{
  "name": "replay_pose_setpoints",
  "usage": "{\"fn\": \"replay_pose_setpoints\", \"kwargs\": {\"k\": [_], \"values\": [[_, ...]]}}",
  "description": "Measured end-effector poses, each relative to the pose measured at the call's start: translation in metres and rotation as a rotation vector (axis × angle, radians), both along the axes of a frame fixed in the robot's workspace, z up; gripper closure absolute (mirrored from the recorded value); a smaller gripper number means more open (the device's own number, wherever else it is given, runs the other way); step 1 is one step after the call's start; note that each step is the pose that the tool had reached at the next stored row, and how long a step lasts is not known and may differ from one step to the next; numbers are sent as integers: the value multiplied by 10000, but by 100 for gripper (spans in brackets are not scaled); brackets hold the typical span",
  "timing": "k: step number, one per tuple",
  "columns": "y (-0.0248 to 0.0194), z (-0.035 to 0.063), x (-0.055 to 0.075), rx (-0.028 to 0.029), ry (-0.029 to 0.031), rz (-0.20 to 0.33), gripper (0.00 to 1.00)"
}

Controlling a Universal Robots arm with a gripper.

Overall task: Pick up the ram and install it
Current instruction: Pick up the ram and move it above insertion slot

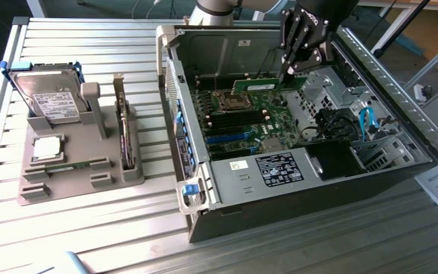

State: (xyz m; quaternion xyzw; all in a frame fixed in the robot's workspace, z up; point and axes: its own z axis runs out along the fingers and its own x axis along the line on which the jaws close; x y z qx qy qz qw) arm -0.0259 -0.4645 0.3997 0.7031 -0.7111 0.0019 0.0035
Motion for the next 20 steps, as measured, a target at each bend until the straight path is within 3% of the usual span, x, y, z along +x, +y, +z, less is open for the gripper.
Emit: {"fn": "replay_pose_setpoints", "kwargs": {"k": [20], "values": [[44, -29, 3, -2, 0, -1, 88]]}}
